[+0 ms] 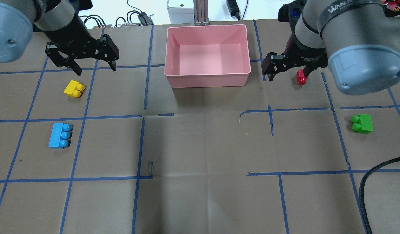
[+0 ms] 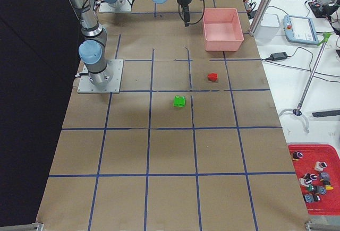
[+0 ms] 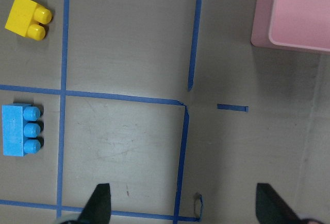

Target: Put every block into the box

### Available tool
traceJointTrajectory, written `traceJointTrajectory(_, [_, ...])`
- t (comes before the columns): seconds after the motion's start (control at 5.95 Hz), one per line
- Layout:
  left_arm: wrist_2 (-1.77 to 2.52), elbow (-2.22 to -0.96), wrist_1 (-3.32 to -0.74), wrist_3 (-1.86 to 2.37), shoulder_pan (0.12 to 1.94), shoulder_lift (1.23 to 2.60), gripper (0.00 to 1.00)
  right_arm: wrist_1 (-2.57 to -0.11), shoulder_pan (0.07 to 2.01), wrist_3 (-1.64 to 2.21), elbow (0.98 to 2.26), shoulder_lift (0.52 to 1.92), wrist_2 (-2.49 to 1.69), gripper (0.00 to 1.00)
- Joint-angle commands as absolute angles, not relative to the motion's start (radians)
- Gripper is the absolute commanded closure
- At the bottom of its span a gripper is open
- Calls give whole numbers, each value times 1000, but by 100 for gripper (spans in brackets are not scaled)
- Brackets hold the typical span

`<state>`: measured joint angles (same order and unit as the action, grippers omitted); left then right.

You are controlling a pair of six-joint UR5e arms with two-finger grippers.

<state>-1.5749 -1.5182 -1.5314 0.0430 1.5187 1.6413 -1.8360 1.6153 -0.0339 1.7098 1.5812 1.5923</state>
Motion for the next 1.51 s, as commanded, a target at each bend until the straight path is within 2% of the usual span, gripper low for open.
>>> traceJointTrajectory(0.0, [-1575, -1517, -1543, 43, 1517, 1637, 1, -1835, 1615, -34, 1709, 1585, 1592, 0])
traceJointTrajectory(1.01, [-1578, -1516, -1528, -30, 1484, 1655, 1, -1835, 1615, -41, 1710, 1577, 1591, 0])
traceJointTrajectory(1.34, [-1574, -1528, -1531, -282, 1270, 1654, 1, -1835, 1618, -38, 1721, 1578, 1597, 0])
